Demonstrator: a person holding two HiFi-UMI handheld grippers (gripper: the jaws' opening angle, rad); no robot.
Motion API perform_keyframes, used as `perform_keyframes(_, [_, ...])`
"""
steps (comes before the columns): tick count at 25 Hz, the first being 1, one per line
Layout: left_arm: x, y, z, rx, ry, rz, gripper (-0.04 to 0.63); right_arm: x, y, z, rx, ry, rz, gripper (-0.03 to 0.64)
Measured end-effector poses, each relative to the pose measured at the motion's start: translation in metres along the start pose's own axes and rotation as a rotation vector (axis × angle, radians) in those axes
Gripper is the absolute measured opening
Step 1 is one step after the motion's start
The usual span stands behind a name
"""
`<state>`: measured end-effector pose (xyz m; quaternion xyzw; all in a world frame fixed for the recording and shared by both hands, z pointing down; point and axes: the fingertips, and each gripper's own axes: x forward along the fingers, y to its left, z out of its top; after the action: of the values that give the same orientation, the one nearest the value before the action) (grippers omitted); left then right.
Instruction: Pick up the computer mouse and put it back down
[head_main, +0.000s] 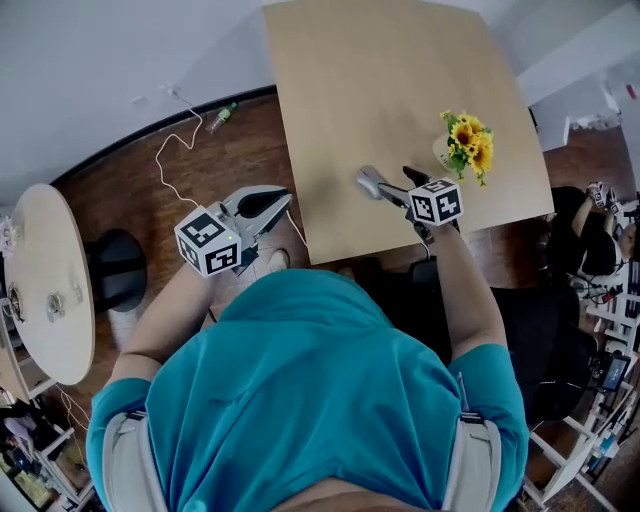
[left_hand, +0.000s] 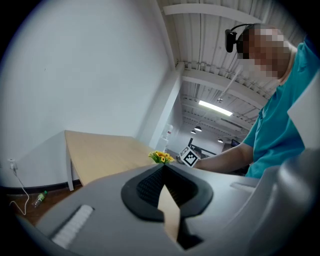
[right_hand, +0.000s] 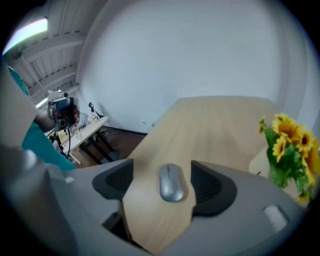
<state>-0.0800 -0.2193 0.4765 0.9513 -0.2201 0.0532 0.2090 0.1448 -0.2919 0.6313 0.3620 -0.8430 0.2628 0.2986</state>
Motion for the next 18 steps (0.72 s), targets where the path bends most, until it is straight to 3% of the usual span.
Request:
perform_keyframes(4, [0.012, -0.007, 0.007, 0.008, -0.011, -0.019, 0.005, -0.041, 0.012, 0.024, 0.009, -0.131, 0.007, 0.306])
perform_keyframes(11, [0.03, -0.028, 0.018, 0.051, -0.023, -0.036, 0.005, -0.116, 0.047, 0.056, -0.015, -0.354, 0.078, 0.137])
perform_keyframes(15, [0.039, -0.05, 0.024, 0.055, -0.048, -0.003, 0.005, -0.158, 0.067, 0.057, -0.066, -0.439, 0.141, 0.012])
perform_keyframes(18, [0.04, -0.07, 0.025, 0.052, -0.065, 0.041, 0.005, -0.186, 0.078, 0.056, -0.104, -0.499, 0.215, 0.0])
